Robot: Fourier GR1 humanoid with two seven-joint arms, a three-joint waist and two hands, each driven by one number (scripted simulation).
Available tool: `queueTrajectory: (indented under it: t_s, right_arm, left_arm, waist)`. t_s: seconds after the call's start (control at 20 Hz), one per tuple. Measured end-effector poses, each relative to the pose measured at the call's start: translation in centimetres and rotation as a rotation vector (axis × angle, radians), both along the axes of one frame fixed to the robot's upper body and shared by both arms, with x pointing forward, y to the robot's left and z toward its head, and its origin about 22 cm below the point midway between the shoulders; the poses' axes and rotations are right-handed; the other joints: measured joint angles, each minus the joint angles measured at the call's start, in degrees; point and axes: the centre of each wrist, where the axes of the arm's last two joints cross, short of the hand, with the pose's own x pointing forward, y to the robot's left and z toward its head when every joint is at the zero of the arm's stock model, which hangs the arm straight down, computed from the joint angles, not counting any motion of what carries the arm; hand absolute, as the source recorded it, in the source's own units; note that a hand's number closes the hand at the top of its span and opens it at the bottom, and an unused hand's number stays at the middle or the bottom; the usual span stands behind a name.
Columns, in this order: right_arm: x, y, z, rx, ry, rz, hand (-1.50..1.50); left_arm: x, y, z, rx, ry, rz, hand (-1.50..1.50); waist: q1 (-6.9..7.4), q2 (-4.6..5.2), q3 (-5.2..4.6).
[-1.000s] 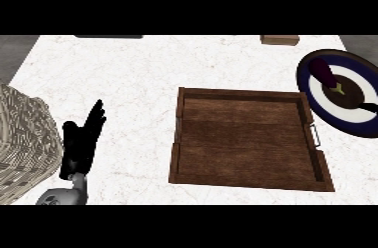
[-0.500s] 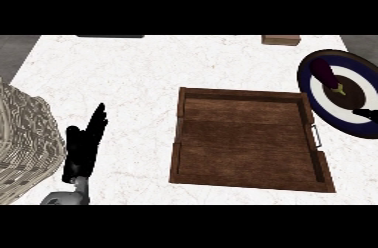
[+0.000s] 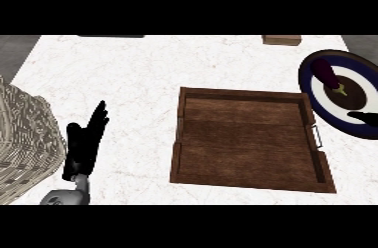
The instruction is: Pick the eggplant from the tray and place it in the plate
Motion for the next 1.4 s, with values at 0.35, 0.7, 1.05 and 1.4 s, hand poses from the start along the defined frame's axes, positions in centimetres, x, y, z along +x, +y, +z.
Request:
queueTrajectory:
  t_s: [0.35,0.7,1.05,1.4]
  right_arm:
    - [-1.6,-1.7,0.1,-0.03,0.018,-0.059,-1.5]
    - [-3.0,-3.3,0.5,-0.045,0.027,-0.101,-1.5]
    - [-4.8,-5.3,1.2,-0.047,0.002,-0.153,-1.5]
    - [-6.8,-6.9,1.4,-0.035,-0.018,-0.218,-1.5]
  left_arm:
    - [0.0,0.3,-0.2,-0.003,-0.001,0.0,0.0]
    - [0.4,0.1,-0.1,-0.003,-0.007,-0.003,0.0]
    - [0.5,0.0,-0.1,-0.003,-0.003,-0.007,0.0]
    - [0.5,0.3,0.1,0.004,-0.004,-0.005,0.0]
  waist:
    - [0.1,0.07,0.04]
    - [0.3,0.21,0.09]
    - [0.39,0.28,0.16]
    - [0.37,0.28,0.18]
